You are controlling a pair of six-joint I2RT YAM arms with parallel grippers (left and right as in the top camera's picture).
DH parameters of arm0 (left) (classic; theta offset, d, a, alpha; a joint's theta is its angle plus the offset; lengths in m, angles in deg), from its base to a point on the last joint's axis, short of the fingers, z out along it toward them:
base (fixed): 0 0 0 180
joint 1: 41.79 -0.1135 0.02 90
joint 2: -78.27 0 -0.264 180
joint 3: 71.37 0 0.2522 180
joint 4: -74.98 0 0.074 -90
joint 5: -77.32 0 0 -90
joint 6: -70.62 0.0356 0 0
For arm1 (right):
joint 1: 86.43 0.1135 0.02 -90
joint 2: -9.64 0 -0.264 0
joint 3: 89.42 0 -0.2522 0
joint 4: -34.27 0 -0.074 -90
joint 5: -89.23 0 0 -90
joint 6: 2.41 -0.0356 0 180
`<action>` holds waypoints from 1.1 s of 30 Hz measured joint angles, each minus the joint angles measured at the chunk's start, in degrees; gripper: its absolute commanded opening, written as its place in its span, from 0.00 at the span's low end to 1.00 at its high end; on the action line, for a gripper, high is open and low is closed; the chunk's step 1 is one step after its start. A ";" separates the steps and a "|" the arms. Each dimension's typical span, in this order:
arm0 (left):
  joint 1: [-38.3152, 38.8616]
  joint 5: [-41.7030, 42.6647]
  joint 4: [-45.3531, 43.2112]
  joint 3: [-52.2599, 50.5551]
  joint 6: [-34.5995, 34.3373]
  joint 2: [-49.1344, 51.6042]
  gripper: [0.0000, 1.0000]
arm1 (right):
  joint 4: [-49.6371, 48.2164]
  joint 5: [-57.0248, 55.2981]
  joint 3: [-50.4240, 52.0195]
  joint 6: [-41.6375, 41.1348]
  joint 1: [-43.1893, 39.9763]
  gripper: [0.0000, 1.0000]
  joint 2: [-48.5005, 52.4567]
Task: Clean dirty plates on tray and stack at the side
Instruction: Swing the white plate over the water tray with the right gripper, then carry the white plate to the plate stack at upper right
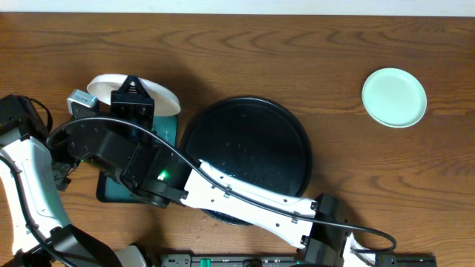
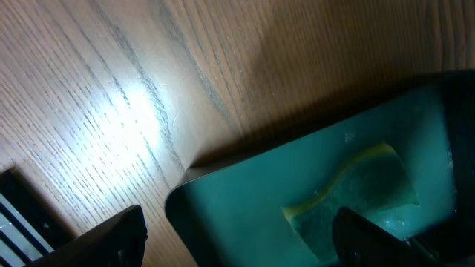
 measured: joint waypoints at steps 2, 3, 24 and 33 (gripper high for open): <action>0.00 0.09 0.00 0.00 0.00 0.00 0.81 | 2.16 0.61 -0.11 -2.05 0.00 0.01 0.00; 0.00 0.11 0.02 0.00 0.00 0.02 0.81 | 3.87 0.76 -0.17 -3.37 0.00 0.01 0.00; -0.02 0.31 0.20 0.00 0.00 0.00 0.81 | 34.71 49.11 -0.31 -64.48 -20.68 0.01 0.24; 0.63 1.68 -0.07 0.00 0.00 0.00 0.81 | 41.64 73.92 -0.31 -71.73 -41.77 0.01 0.24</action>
